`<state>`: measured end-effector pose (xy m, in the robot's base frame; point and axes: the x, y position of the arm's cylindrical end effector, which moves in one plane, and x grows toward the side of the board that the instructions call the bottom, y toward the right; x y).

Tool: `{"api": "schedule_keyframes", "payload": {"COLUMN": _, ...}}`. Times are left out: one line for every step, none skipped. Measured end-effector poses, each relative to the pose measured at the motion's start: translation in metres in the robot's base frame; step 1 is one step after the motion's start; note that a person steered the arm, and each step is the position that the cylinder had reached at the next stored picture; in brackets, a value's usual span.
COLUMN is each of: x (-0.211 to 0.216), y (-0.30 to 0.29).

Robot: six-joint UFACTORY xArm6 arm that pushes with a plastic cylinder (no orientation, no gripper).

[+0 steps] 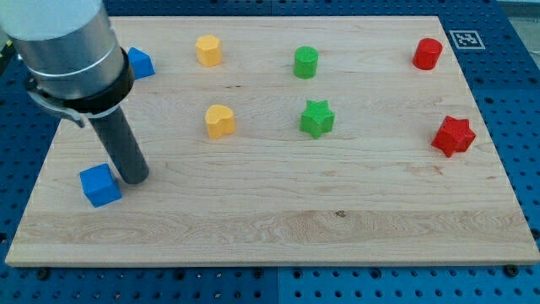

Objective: Slide the blue cube towards the bottom left corner of the board

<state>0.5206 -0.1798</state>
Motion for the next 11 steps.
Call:
{"api": "schedule_keyframes", "payload": {"x": 0.005, "y": -0.013}}
{"api": "schedule_keyframes", "payload": {"x": -0.021, "y": -0.015}}
{"api": "schedule_keyframes", "payload": {"x": -0.016, "y": -0.025}}
{"api": "schedule_keyframes", "payload": {"x": 0.009, "y": -0.026}}
{"api": "schedule_keyframes", "payload": {"x": 0.021, "y": -0.024}}
{"api": "schedule_keyframes", "payload": {"x": 0.014, "y": -0.029}}
{"api": "schedule_keyframes", "payload": {"x": -0.023, "y": -0.045}}
{"api": "schedule_keyframes", "payload": {"x": -0.002, "y": -0.053}}
{"api": "schedule_keyframes", "payload": {"x": 0.012, "y": -0.055}}
{"api": "schedule_keyframes", "payload": {"x": 0.030, "y": -0.051}}
{"api": "schedule_keyframes", "payload": {"x": 0.036, "y": -0.051}}
